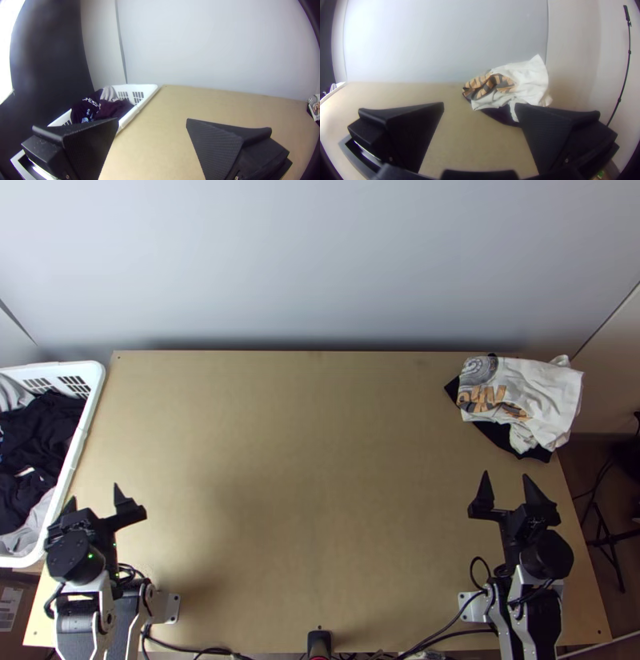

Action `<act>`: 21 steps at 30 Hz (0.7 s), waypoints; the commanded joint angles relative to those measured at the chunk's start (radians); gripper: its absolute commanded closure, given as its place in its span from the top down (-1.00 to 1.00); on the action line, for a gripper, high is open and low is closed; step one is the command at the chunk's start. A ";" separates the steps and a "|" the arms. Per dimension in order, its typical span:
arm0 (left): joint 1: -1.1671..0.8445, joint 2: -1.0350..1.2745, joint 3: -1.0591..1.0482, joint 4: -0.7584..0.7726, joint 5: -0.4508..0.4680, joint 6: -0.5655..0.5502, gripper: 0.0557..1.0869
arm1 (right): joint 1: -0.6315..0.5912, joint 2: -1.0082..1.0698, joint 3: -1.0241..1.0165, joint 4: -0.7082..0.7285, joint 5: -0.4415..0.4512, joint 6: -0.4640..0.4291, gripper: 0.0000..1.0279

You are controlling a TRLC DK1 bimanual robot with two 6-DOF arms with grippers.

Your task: Fold the t-shirt

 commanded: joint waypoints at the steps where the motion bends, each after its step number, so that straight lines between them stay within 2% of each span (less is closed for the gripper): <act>1: 0.115 0.095 0.142 0.003 -0.014 0.020 0.91 | -0.017 0.002 0.024 0.031 0.001 -0.028 0.92; 7: 0.189 0.366 0.363 -0.063 -0.013 0.021 0.91 | 0.006 0.071 0.174 -0.021 0.005 -0.040 0.92; 10: 0.189 0.481 0.481 -0.083 -0.008 0.026 0.91 | 0.003 0.285 0.342 -0.105 0.011 -0.042 0.92; 13: 0.203 0.613 0.596 -0.130 -0.008 0.027 0.91 | -0.010 0.563 0.575 -0.299 0.060 -0.014 0.92; 15: 0.249 0.716 0.679 -0.164 -0.006 0.031 0.91 | -0.021 0.689 0.691 -0.391 0.134 0.035 0.92; 18: 0.276 0.840 0.792 -0.147 0.000 0.040 0.91 | -0.024 0.732 0.776 -0.429 0.140 0.061 0.92; 21: 0.276 0.926 0.846 -0.083 0.001 0.024 0.91 | 0.059 0.730 0.799 -0.434 0.151 0.064 0.92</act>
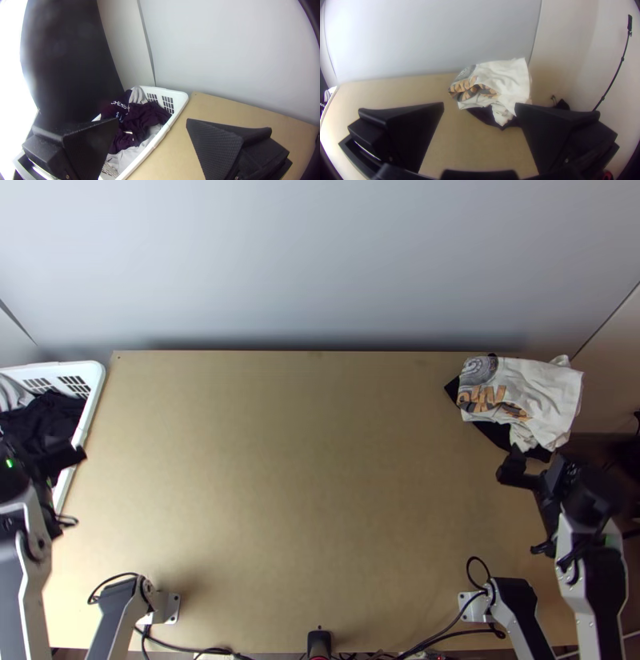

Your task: Fold the t-shirt

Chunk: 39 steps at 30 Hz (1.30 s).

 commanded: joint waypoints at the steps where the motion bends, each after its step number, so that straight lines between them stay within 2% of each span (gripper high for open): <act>1: 0.043 0.265 0.193 0.058 0.004 -0.039 0.91 | 0.100 0.157 0.199 -0.100 0.047 0.034 0.93; 4: 0.080 0.382 0.232 0.072 0.013 -0.147 0.91 | 0.147 0.159 0.221 -0.131 0.099 0.090 0.92; 6: 0.106 0.468 0.273 0.056 0.012 -0.167 0.91 | 0.140 0.218 0.279 -0.231 0.116 0.166 0.92; 11: 0.213 0.719 0.419 -0.017 0.007 -0.115 0.91 | 0.173 0.274 0.411 -0.330 0.113 0.087 0.92; 14: 0.288 0.931 0.598 -0.200 -0.013 -0.089 0.91 | 0.172 0.286 0.455 -0.366 0.113 0.084 0.92; 15: 0.320 0.989 0.641 -0.243 -0.015 -0.115 0.90 | 0.161 0.294 0.472 -0.381 0.111 0.083 0.92; 18: 0.402 1.075 0.677 -0.201 0.015 -0.122 0.90 | 0.130 0.298 0.498 -0.416 0.108 0.064 0.92; 22: 0.452 1.142 0.675 -0.085 0.016 -0.072 0.90 | 0.132 0.304 0.494 -0.465 0.099 0.001 0.92; 26: 0.488 1.251 0.684 -0.031 0.028 -0.049 0.90 | 0.133 0.323 0.501 -0.501 0.097 0.000 0.92; 35: 0.517 1.465 0.683 0.059 0.024 -0.084 0.90 | 0.133 0.378 0.549 -0.544 0.094 -0.002 0.92; 39: 0.492 1.529 0.724 0.098 0.035 -0.090 0.90 | 0.129 0.396 0.572 -0.593 0.062 -0.005 0.92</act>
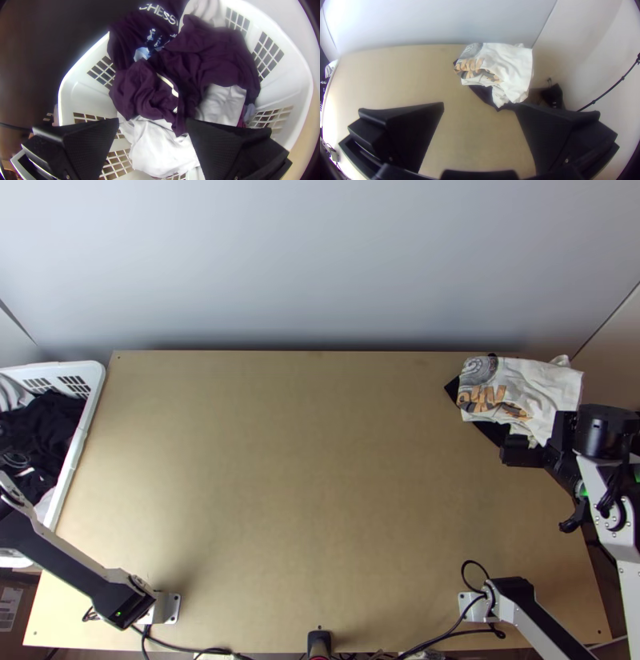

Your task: Fold the t-shirt

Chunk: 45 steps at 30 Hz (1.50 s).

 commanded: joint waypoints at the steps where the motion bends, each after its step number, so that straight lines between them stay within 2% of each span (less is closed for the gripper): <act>1: -0.011 0.154 0.052 0.059 0.016 -0.019 0.90 | -0.013 0.046 0.054 -0.093 -0.062 -0.007 0.92; 3: -0.014 0.204 0.091 0.054 0.019 -0.031 0.90 | -0.036 0.048 0.067 -0.107 -0.128 -0.007 0.92; 6: -0.005 0.255 0.126 0.048 0.073 -0.058 0.91 | -0.050 0.034 0.064 -0.110 -0.207 -0.007 0.91; 17: -0.013 0.367 0.158 0.036 0.083 -0.107 0.89 | -0.068 0.045 0.053 -0.119 -0.256 -0.004 0.91; 25: -0.006 0.384 0.166 0.048 0.082 -0.134 0.18 | -0.071 0.054 0.042 -0.121 -0.270 -0.004 0.91; 30: 0.004 0.411 0.197 0.050 0.077 -0.130 -0.42 | -0.074 0.051 0.027 -0.124 -0.282 -0.002 0.91; 34: 0.007 0.420 0.204 0.051 0.030 -0.127 -0.91 | -0.074 0.052 0.033 -0.128 -0.286 -0.004 0.91; 39: 0.014 0.355 0.209 -0.009 0.051 -0.170 -0.92 | -0.073 0.052 0.028 -0.128 -0.294 -0.004 0.91; 45: 0.030 0.201 0.210 -0.035 0.223 -0.205 -0.92 | -0.071 0.055 0.031 -0.127 -0.305 -0.002 0.91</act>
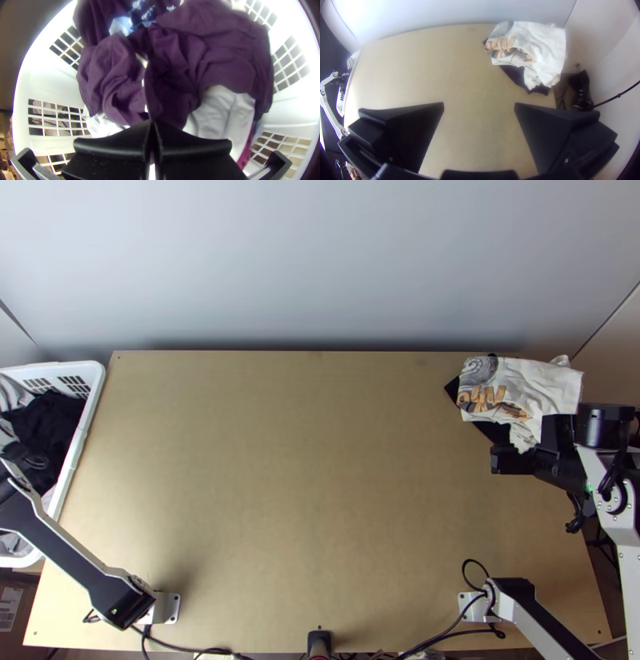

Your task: Fold the t-shirt

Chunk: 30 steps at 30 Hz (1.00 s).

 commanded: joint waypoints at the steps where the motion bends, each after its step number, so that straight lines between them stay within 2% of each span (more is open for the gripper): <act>1: 0.014 -0.147 0.004 -0.037 0.147 -0.033 -0.92 | 0.002 0.002 0.003 0.002 -0.012 0.001 0.91; 9: 0.017 -0.391 0.009 -0.045 0.331 -0.050 -0.92 | 0.013 -0.006 0.015 0.001 -0.013 0.001 0.91; 13: 0.023 -0.529 0.020 -0.027 0.521 -0.067 -0.92 | 0.017 -0.016 0.033 0.001 -0.013 0.001 0.91; 16: 0.013 -0.606 0.073 -0.027 0.561 -0.096 -0.93 | 0.019 -0.024 0.058 -0.004 -0.016 0.003 0.91; 21: -0.004 -0.684 0.141 -0.027 0.569 -0.126 -0.93 | 0.020 -0.036 0.092 -0.016 -0.018 0.007 0.91; 30: -0.087 -0.810 0.357 -0.024 0.607 -0.129 -0.93 | 0.023 -0.084 0.106 -0.022 -0.018 0.003 0.91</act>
